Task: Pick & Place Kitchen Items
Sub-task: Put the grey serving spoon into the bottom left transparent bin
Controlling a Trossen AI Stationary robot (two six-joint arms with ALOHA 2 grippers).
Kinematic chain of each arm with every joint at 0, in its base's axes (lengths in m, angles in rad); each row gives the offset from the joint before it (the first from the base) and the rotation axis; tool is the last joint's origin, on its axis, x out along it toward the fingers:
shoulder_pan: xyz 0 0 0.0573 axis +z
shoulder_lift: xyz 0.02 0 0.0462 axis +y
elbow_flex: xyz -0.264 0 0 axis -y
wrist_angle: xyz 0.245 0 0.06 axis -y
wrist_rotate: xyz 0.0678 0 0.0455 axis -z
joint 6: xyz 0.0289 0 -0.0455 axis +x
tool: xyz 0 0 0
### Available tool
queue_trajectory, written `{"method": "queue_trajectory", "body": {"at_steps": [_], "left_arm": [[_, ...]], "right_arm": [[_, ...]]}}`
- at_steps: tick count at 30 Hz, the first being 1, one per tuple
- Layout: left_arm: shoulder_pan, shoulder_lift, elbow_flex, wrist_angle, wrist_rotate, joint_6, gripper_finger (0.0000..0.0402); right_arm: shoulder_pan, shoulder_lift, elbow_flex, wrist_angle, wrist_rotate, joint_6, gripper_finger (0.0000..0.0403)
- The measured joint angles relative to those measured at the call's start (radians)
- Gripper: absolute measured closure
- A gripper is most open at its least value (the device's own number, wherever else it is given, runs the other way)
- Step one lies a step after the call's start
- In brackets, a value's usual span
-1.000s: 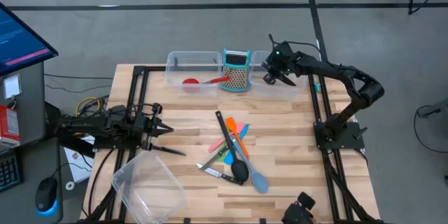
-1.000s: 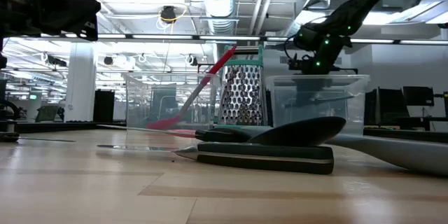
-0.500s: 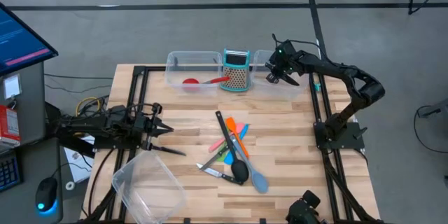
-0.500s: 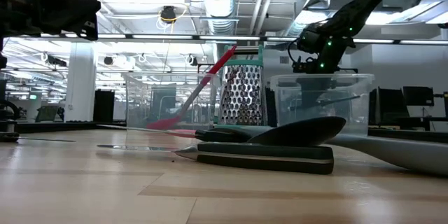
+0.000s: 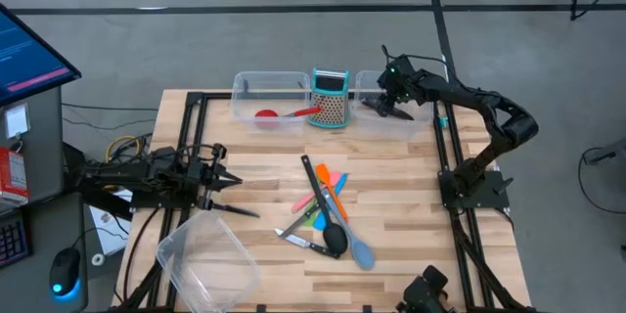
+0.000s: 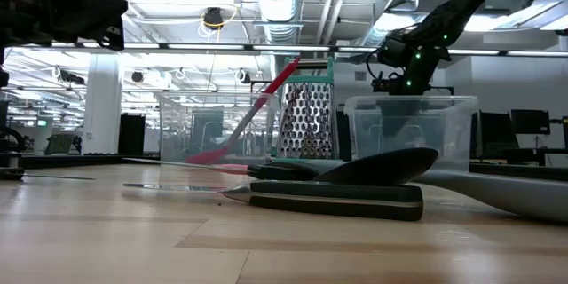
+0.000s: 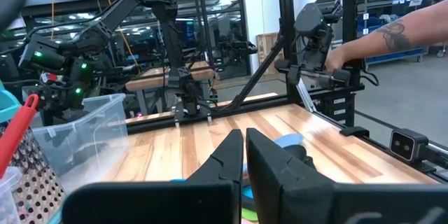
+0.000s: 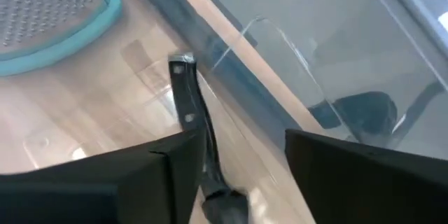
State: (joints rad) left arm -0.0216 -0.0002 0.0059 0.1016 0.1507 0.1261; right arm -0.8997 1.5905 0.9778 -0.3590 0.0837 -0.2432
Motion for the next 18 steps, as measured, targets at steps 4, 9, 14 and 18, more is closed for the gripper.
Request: {"method": "queue_trajectory", "body": {"at_steps": [4, 9, 14, 18], "left_arm": [[0.0, 0.0, 0.0, 0.005, 0.0, 0.0, 0.0399], [0.0, 0.0, 0.0, 0.008, 0.0, 0.0, 0.0399], [0.0, 0.0, 0.0, 0.012, 0.0, 0.0, 0.0399], [0.001, 0.0, 0.0, 0.012, 0.0, 0.0, 0.0399]], "right_arm": [[0.012, -0.029, 0.067, -0.035, -0.001, 0.006, 0.0185], [0.055, -0.102, 0.204, -0.172, 0.0, 0.029, 0.018], [0.136, -0.197, 0.316, -0.316, 0.0, 0.169, 0.0188], [0.284, -0.258, 0.324, -0.395, 0.003, 0.319, 0.0196]]}}
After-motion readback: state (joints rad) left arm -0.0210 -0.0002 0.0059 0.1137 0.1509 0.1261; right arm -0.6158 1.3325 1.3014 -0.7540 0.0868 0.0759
